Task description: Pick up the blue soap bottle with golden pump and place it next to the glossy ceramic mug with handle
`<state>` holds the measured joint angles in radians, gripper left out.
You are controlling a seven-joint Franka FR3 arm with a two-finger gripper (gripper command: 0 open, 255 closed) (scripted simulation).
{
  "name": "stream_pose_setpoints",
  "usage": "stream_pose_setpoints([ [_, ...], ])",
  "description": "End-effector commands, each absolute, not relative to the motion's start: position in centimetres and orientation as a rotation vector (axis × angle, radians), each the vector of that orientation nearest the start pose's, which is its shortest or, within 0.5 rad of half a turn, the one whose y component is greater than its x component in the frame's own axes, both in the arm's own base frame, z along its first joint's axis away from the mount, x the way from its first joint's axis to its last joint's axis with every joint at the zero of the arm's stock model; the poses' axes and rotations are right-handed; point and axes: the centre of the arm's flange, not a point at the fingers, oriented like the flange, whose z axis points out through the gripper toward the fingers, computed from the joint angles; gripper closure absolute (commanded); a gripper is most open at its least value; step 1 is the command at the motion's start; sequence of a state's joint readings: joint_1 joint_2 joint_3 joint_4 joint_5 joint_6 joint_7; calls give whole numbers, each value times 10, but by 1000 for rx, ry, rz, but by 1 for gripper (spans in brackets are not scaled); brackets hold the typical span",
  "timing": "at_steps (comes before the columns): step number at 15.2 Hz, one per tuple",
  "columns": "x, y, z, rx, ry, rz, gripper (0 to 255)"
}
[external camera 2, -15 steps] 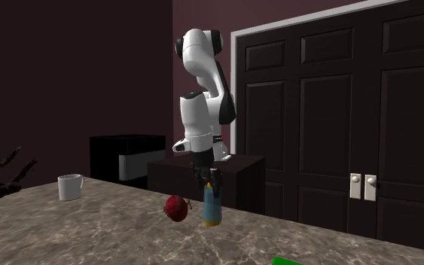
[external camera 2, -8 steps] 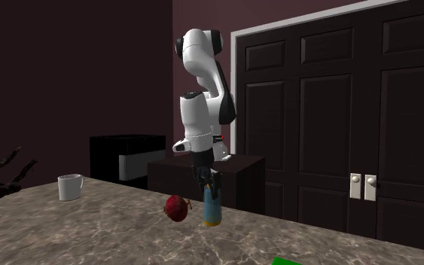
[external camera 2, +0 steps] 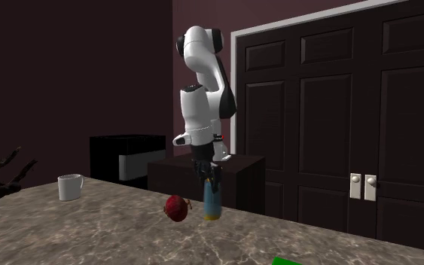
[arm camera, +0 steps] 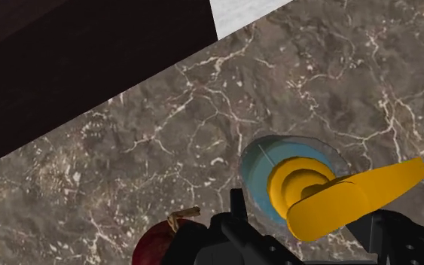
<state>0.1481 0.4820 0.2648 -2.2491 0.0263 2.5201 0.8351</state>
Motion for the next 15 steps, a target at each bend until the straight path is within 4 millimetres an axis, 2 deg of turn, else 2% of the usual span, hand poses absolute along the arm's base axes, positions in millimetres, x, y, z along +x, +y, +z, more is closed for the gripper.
stream_pose_setpoints([
  [1, 469, 214, 152, -3039, 715, 375, 255],
  [15, 469, 214, 226, -3039, 715, 375, 255],
])
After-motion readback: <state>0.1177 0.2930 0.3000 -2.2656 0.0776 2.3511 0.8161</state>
